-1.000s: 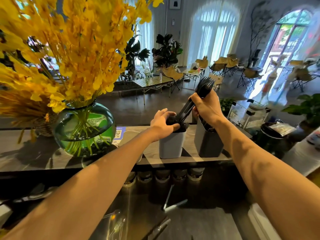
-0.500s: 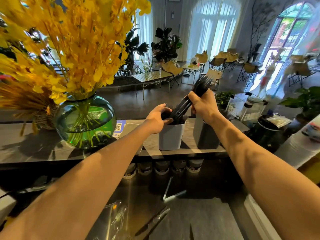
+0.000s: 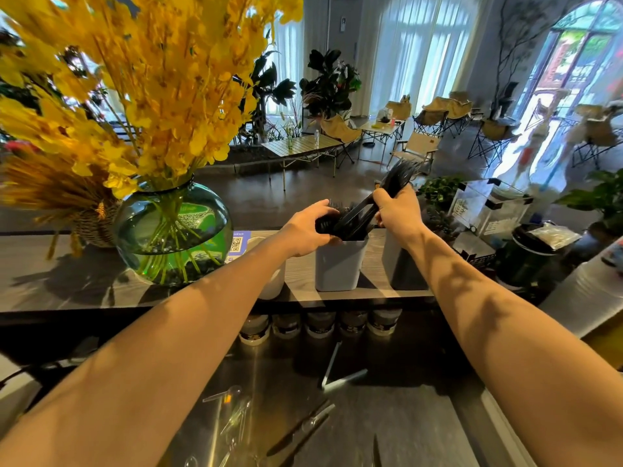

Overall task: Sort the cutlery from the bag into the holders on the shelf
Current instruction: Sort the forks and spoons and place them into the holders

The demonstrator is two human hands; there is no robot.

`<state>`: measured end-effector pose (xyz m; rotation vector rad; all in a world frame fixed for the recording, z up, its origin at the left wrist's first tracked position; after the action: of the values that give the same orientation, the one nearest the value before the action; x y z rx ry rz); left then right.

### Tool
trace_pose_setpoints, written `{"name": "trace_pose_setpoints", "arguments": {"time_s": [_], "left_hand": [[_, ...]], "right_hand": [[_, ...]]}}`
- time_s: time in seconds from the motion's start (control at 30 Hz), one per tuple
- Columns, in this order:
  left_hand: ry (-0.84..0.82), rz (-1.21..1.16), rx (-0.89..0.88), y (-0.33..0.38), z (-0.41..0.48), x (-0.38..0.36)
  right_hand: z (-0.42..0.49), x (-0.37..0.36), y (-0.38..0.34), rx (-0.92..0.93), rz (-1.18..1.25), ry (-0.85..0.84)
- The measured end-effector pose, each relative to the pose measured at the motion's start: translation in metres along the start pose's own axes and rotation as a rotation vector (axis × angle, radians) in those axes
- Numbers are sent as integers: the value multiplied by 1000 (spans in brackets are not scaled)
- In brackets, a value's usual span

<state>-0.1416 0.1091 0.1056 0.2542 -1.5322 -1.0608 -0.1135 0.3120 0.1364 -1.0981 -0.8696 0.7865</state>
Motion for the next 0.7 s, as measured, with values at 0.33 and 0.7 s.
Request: {"name": "trace_pose_setpoints", "arguments": {"time_s": [0.33, 0.7], "left_hand": [[1, 4, 10, 3, -1, -8], [41, 49, 19, -2, 6, -20]], "right_hand": [[3, -2, 9, 13, -12, 133], [-15, -26, 6, 213, -178, 39]]}}
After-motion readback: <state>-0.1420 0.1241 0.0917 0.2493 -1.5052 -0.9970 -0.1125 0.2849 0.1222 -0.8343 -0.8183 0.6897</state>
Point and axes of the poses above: each hand's wrist, its own z-axis towards the middle knuckle, its own x-axis out of the back of the hand, y = z × x, the point moved 3 cm from there along z, towards the middle knuckle, and after that the axes turned 1 degree about z, right-handed, at the moved point
